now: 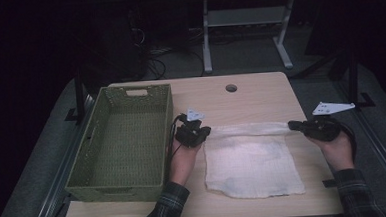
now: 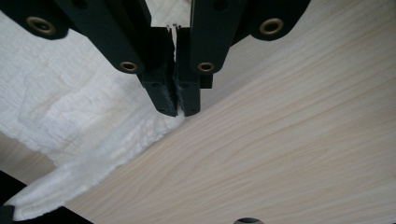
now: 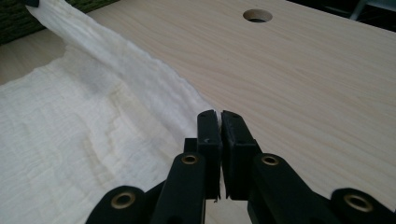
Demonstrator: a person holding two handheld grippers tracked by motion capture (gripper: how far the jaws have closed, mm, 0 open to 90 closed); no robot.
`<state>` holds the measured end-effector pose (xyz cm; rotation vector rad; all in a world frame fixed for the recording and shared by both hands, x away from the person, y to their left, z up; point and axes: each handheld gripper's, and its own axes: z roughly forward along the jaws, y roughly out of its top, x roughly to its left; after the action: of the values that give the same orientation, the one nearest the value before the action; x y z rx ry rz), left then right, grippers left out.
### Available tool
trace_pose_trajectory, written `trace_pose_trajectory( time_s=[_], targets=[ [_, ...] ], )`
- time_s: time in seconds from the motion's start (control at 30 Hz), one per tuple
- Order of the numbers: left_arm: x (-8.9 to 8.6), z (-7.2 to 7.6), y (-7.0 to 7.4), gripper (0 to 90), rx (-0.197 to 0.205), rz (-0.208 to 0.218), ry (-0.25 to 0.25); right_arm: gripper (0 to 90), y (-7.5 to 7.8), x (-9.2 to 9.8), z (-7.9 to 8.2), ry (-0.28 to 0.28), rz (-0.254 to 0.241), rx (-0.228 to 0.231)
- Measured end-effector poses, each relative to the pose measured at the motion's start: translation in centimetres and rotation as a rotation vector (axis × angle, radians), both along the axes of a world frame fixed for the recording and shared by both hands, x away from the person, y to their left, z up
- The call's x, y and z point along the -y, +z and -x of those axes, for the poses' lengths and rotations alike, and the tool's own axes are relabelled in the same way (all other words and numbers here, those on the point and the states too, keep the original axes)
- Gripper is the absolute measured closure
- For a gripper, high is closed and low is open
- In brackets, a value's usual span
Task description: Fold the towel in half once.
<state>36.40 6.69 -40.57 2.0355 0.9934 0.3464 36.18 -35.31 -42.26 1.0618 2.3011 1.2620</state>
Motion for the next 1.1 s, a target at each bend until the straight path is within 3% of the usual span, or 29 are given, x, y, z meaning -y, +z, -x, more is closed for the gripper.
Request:
trace_pose_trajectory(
  time_s=[0.3,0.57,0.77,0.87,1.1],
  targets=[
    [0.0,1.4,0.1,87.0,0.008,-0.007,-0.003,86.5,-0.4,0.6,1.8,0.011,-0.006,-0.01],
    [-0.1,3.8,-0.3,87.0,0.003,-0.002,-0.053,86.5,-0.3,0.9,3.8,0.023,-0.004,-0.003],
    [-0.4,5.6,-0.4,87.0,-0.008,0.009,-0.062,86.5,-0.5,1.0,4.9,0.04,0.001,0.0],
    [-0.2,6.5,-0.9,87.0,-0.004,-0.02,-0.064,86.5,-0.5,1.1,5.4,0.052,0.002,0.002],
    [-0.3,8.1,-1.4,87.2,-0.006,-0.027,-0.071,86.5,-0.7,1.0,7.0,0.066,0.018,0.006]
  ],
)
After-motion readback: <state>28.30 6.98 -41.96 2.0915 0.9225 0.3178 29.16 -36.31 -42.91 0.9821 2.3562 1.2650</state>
